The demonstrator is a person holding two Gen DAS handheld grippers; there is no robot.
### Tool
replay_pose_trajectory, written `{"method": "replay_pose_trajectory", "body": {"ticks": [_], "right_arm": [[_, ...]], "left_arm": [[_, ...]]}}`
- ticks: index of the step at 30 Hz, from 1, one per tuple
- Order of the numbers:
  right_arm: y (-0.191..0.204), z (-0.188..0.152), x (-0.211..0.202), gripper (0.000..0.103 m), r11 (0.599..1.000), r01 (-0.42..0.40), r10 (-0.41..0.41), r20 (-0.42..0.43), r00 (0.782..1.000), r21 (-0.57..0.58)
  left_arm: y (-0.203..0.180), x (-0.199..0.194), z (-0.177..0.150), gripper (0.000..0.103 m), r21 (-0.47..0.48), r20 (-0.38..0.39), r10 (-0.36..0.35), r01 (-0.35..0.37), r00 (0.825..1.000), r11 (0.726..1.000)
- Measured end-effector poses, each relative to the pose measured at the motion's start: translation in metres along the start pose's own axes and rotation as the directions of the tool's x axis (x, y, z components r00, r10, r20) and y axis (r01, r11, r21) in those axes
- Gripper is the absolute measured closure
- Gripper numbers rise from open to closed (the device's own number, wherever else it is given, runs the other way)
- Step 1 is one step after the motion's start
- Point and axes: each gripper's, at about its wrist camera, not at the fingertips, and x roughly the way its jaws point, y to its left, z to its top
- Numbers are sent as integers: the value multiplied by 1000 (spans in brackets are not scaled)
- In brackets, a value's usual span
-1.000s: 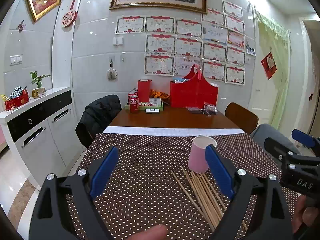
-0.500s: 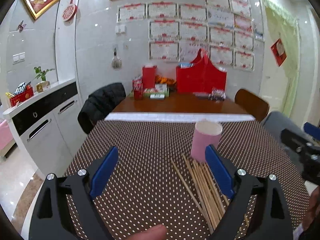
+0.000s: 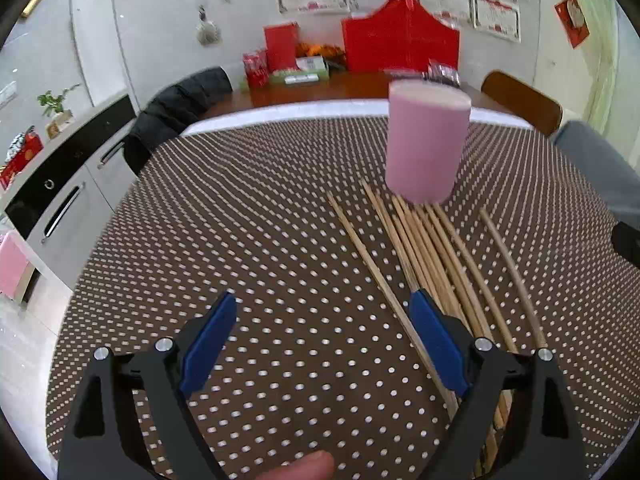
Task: Organize utensils
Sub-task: 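Lower the right tool onto one chopstick and close it while the left tool grasps another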
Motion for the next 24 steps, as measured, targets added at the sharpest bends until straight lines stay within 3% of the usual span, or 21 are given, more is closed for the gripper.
{"method": "replay_pose_trajectory", "body": {"ticks": [7, 20, 21, 24], "right_arm": [[5, -16, 34, 5, 999, 5, -9, -99, 995, -45], [23, -33, 69, 6, 988, -7, -25, -198, 980, -156], [25, -36, 72, 6, 983, 12, -51, -204, 978, -185], [18, -38, 73, 16, 987, -9, -26, -211, 977, -160]], "left_arm": [[-16, 38, -5, 15, 33, -87, -1, 4, 996, 999], [-1, 44, -12, 15, 10, -109, -71, 73, 991, 997], [2, 43, -14, 15, 14, -107, -67, 69, 992, 997], [8, 40, -15, 15, 28, -112, -56, 59, 992, 998]]}}
